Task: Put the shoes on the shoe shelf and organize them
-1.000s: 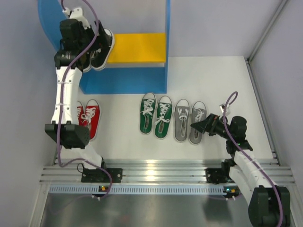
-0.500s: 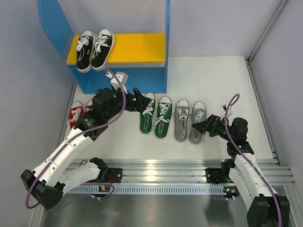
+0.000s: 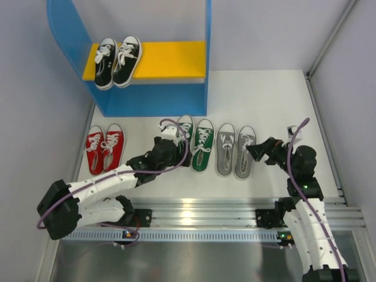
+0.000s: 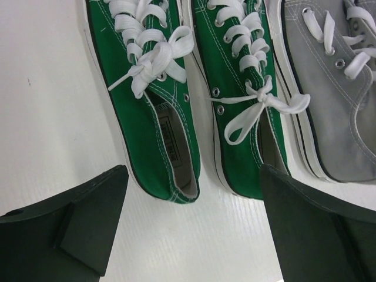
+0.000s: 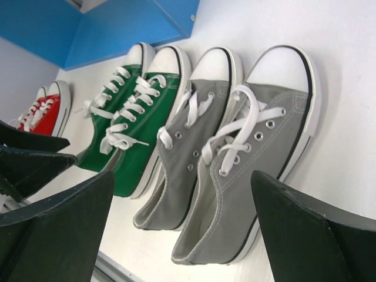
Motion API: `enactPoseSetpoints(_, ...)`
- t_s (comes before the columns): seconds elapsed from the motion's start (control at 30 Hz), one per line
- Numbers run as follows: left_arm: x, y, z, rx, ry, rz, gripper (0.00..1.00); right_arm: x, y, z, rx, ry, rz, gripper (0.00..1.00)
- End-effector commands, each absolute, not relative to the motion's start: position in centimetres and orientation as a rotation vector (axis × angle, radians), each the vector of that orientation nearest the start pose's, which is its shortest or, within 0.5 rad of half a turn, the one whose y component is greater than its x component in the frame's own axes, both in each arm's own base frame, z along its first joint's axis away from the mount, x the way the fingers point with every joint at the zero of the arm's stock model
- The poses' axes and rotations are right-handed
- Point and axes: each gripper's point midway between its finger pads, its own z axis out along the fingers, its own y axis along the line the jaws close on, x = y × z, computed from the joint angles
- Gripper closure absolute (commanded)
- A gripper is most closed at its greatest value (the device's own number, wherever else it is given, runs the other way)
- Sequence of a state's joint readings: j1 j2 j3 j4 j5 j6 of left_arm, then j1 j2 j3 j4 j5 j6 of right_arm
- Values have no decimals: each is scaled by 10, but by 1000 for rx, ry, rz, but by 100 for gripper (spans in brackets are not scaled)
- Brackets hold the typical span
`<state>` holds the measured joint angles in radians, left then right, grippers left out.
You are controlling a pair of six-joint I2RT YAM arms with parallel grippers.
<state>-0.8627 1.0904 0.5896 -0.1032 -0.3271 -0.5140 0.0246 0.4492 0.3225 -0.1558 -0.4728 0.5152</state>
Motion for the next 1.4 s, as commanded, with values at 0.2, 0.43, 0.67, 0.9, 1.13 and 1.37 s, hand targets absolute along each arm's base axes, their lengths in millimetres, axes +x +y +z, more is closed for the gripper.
enactPoseSetpoints(0.2, 251, -223, 84, 16, 2075, -366, 5, 232, 100, 165, 115, 1900, 758, 0)
enactPoseSetpoints(0.43, 257, -226, 85, -16, 2011, -372, 8, 231, 99, 161, 111, 1911, 753, 1)
enactPoseSetpoints(0.67, 260, -242, 68, 30, 2013, -366, 13, 232, 99, 160, 112, 1916, 752, 1)
enactPoseSetpoints(0.9, 260, -246, 54, 63, 2029, -304, 63, 232, 99, 157, 107, 1924, 748, 0)
enactPoseSetpoints(1.13, 255, -250, 81, 80, 2006, -336, 100, 231, 98, 154, 102, 1926, 741, 1)
enactPoseSetpoints(1.37, 223, -241, 130, 96, 2020, -342, 100, 231, 98, 154, 94, 1921, 738, 1)
